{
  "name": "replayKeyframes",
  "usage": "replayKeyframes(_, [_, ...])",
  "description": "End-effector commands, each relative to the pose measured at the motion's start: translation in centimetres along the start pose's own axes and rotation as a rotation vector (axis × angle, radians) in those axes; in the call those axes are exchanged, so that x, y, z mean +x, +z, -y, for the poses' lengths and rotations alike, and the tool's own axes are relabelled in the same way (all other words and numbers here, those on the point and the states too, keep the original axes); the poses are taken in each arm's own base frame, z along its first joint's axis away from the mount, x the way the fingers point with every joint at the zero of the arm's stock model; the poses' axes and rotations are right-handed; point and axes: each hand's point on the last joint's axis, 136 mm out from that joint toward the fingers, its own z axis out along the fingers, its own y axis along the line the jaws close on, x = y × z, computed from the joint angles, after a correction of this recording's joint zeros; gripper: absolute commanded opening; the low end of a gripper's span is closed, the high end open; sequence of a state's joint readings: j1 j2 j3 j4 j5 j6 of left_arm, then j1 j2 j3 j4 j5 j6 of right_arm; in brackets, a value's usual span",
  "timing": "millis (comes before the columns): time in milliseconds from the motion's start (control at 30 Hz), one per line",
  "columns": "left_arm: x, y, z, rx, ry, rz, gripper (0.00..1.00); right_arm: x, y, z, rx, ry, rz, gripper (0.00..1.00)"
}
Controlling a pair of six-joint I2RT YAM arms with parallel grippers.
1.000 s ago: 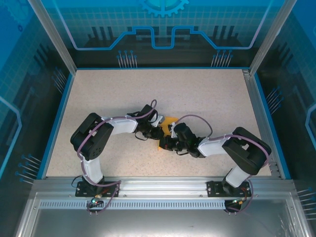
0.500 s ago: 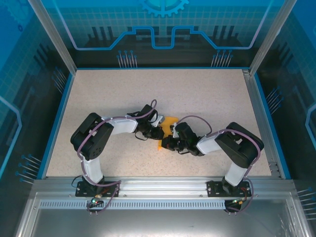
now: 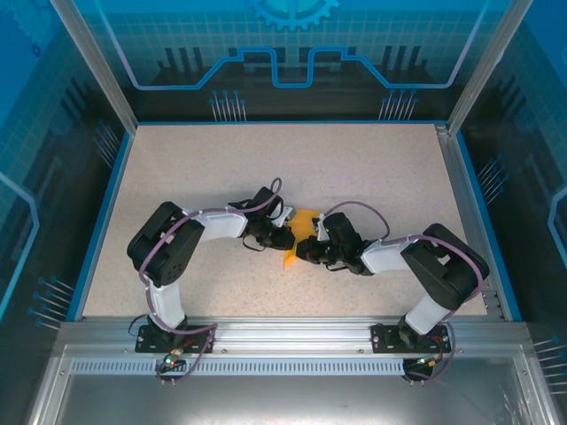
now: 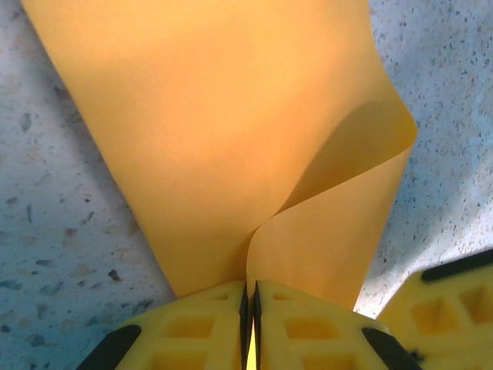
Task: Fold a paper plane with a square sheet of paper (pick it up from the middle)
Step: Third fold the triangle at the center of the table.
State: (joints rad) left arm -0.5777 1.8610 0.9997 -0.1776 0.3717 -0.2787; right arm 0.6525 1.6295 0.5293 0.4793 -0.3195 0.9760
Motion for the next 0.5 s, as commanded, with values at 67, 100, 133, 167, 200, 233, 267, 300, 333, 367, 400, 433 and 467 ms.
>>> replayKeyframes(67, [1.7,0.9,-1.8,-0.048,-0.015,-0.07,0.14,-1.3,-0.2,-0.2,-0.027,-0.015,0.014,0.0])
replayKeyframes(100, [1.7,0.9,-1.8,-0.049,-0.014,-0.069,0.14,-1.3,-0.1,-0.2,-0.022,-0.015,0.012,0.0])
replayKeyframes(133, [1.7,1.0,-1.7,-0.047,-0.011,-0.069,0.14,-1.4,0.0,0.1,-0.011,-0.015,0.013,0.0])
replayKeyframes(167, [1.7,0.9,-1.7,-0.048,-0.013,-0.069,0.14,-1.3,0.0,0.5,0.002,-0.012,0.012,0.0])
replayKeyframes(200, [1.7,0.9,-1.7,-0.048,-0.013,-0.07,0.14,-1.3,0.1,0.9,0.018,-0.008,0.015,0.0])
replayKeyframes(233, [1.7,0.9,-1.7,-0.049,-0.011,-0.069,0.14,-1.2,0.1,1.4,0.031,0.0,0.013,0.0])
replayKeyframes(267, [1.7,0.9,-1.7,-0.049,-0.012,-0.07,0.14,-1.1,0.2,1.8,0.04,0.007,0.013,0.0])
replayKeyframes(300, [1.7,0.9,-1.7,-0.049,-0.01,-0.07,0.14,-1.1,0.2,2.1,0.045,0.014,0.016,0.0])
replayKeyframes(333, [1.7,1.0,-1.8,-0.049,-0.011,-0.07,0.14,-1.0,0.3,2.6,0.062,0.019,0.014,0.0])
replayKeyframes(367, [1.7,1.0,-1.7,-0.048,-0.01,-0.07,0.14,-0.8,0.4,3.0,0.08,0.026,0.007,0.0])
replayKeyframes(400, [1.7,1.0,-1.8,-0.048,-0.012,-0.071,0.14,-0.6,0.6,3.4,0.09,0.029,0.001,0.0])
replayKeyframes(433, [1.7,1.0,-1.7,-0.049,-0.011,-0.071,0.14,-0.4,0.8,3.7,0.091,0.036,-0.005,0.0])
replayKeyframes(467, [1.7,1.0,-1.8,-0.048,-0.011,-0.071,0.14,-0.4,0.9,3.9,0.09,0.046,-0.009,0.0])
